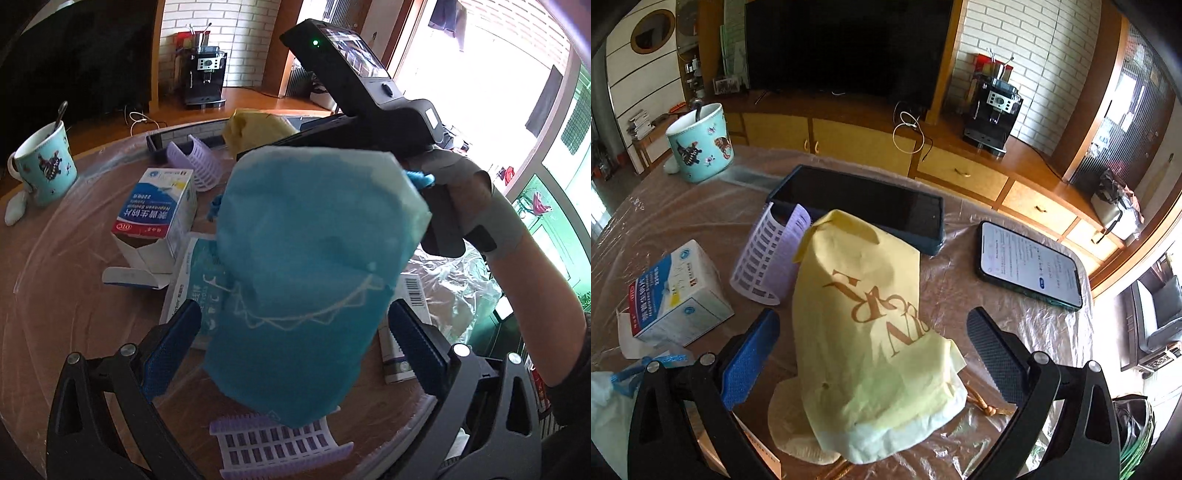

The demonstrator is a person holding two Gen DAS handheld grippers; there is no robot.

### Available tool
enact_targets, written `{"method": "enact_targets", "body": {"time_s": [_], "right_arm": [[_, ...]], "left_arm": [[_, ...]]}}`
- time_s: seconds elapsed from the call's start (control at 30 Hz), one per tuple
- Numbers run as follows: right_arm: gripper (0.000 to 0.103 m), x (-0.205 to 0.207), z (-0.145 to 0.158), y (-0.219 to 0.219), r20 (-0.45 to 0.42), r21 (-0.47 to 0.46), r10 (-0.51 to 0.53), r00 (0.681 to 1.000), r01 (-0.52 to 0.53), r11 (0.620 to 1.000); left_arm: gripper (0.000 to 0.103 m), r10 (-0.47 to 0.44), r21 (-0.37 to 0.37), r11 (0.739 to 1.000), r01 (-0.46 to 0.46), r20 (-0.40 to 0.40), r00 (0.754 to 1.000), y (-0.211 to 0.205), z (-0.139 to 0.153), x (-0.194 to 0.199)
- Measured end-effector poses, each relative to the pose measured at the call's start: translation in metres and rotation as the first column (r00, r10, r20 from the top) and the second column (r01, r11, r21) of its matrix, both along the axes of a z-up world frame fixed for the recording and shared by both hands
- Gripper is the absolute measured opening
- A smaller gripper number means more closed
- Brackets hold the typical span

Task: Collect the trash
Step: 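Grasp the blue cloth bag with the left tool while the right tool grasps the yellow paper bag, then carry both held bags down over the black trash bin beside the table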

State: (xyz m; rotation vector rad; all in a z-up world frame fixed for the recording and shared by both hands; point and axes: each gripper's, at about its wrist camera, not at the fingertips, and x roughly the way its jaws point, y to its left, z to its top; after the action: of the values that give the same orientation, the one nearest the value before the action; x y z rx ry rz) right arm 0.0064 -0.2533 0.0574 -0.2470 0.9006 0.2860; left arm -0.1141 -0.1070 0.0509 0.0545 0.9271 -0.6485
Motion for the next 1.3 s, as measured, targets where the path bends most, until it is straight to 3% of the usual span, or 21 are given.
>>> {"method": "enact_targets", "body": {"time_s": [0.03, 0.1, 0.13, 0.2, 0.27, 0.33, 0.8, 1.07, 1.3], "right_arm": [[0.093, 0.001, -0.001, 0.0, -0.005, 0.004, 0.0, 1.0, 0.0, 1.0], [0.073, 0.002, -0.003, -0.003, -0.03, 0.034, 0.007, 1.0, -0.006, 0.999], [0.07, 0.002, -0.003, -0.005, -0.036, 0.048, 0.008, 0.999, -0.006, 0.999], [0.059, 0.001, -0.001, -0.008, -0.034, 0.074, 0.008, 0.999, -0.005, 0.997], [0.054, -0.002, 0.003, -0.011, -0.016, 0.088, 0.001, 1.0, 0.001, 0.996], [0.054, -0.009, 0.011, -0.016, 0.018, 0.091, -0.014, 1.0, 0.012, 0.996], [0.053, -0.07, 0.077, -0.041, 0.185, 0.213, -0.011, 0.983, -0.029, 0.977], [0.053, -0.133, 0.088, -0.051, 0.214, 0.262, 0.004, 0.977, -0.061, 0.963], [0.053, -0.196, 0.088, -0.055, 0.237, 0.297, 0.03, 0.971, -0.102, 0.949]], "left_arm": [[0.092, -0.004, -0.002, 1.0, 0.004, 0.0, 1.0, 0.0, -0.001, 0.0], [0.078, -0.008, 0.01, 1.0, 0.008, -0.012, 1.0, 0.0, -0.004, 0.002], [0.07, -0.006, 0.015, 1.0, 0.006, -0.007, 1.0, 0.0, -0.005, 0.002], [0.065, -0.011, 0.005, 1.0, 0.011, -0.008, 1.0, 0.002, -0.004, 0.001], [0.061, -0.01, -0.016, 1.0, 0.01, -0.003, 1.0, 0.005, -0.002, -0.001], [0.056, 0.001, -0.022, 1.0, -0.001, 0.011, 1.0, 0.007, 0.001, -0.002], [0.055, 0.073, -0.151, 0.987, -0.062, 0.069, 0.995, 0.028, 0.029, -0.012], [0.055, 0.142, -0.19, 0.974, -0.122, 0.095, 0.985, 0.046, 0.042, -0.024], [0.055, 0.175, -0.177, 0.972, -0.153, 0.118, 0.977, 0.056, 0.046, -0.048]]}}
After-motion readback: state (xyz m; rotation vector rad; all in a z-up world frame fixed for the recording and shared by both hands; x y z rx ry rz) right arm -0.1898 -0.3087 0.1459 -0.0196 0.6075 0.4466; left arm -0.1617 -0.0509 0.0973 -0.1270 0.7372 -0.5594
